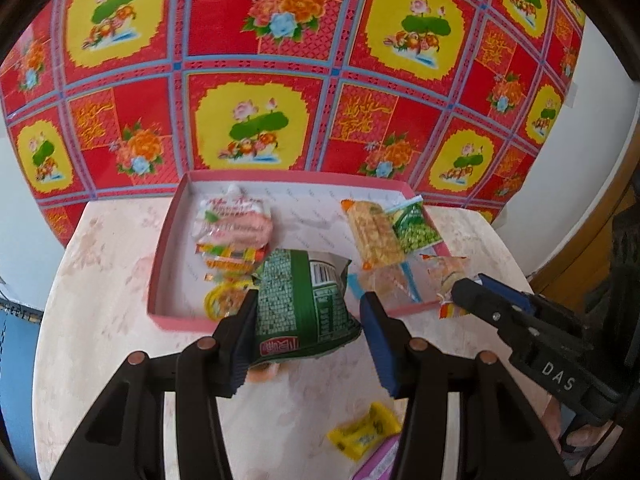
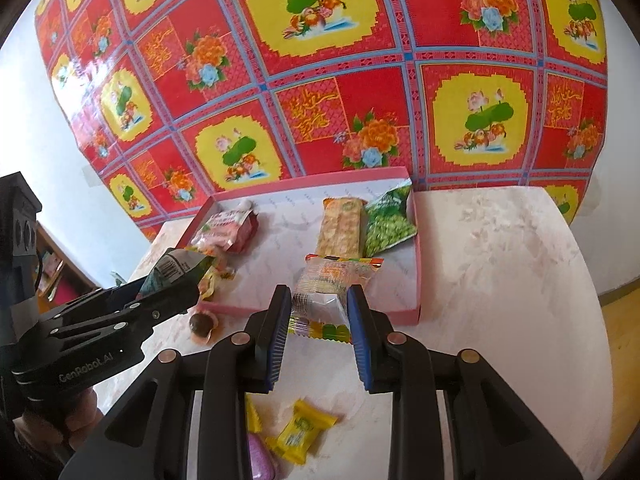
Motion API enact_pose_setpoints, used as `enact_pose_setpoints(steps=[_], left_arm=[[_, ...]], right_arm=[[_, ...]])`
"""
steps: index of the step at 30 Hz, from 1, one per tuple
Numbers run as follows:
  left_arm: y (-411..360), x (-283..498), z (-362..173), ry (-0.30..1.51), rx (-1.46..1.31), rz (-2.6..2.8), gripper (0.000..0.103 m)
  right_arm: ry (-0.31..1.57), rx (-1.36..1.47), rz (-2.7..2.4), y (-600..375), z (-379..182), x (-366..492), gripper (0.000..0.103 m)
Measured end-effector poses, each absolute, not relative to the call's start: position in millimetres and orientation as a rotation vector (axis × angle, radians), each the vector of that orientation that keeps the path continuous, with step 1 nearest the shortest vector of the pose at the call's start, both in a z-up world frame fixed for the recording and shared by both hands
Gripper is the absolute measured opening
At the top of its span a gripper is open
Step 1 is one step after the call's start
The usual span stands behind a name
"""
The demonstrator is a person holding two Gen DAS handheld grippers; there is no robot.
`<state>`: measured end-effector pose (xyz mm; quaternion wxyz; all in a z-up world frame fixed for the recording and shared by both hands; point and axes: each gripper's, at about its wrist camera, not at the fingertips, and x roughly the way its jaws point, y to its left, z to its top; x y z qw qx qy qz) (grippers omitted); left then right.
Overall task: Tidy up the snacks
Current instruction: 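Carry the green bag with the left gripper while the right carries the rainbow-candy bag into the box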
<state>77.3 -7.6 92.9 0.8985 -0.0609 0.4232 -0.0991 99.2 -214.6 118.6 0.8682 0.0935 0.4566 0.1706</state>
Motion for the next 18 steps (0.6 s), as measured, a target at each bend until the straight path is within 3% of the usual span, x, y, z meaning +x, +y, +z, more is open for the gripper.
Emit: enact_pose_setpoints(steps=[18], left_arm=[[-19,121,65,0.935,-0.119,-0.203,0.053]], right_arm=[[0.980,0.180,0.343,-216,93,134,0.030]])
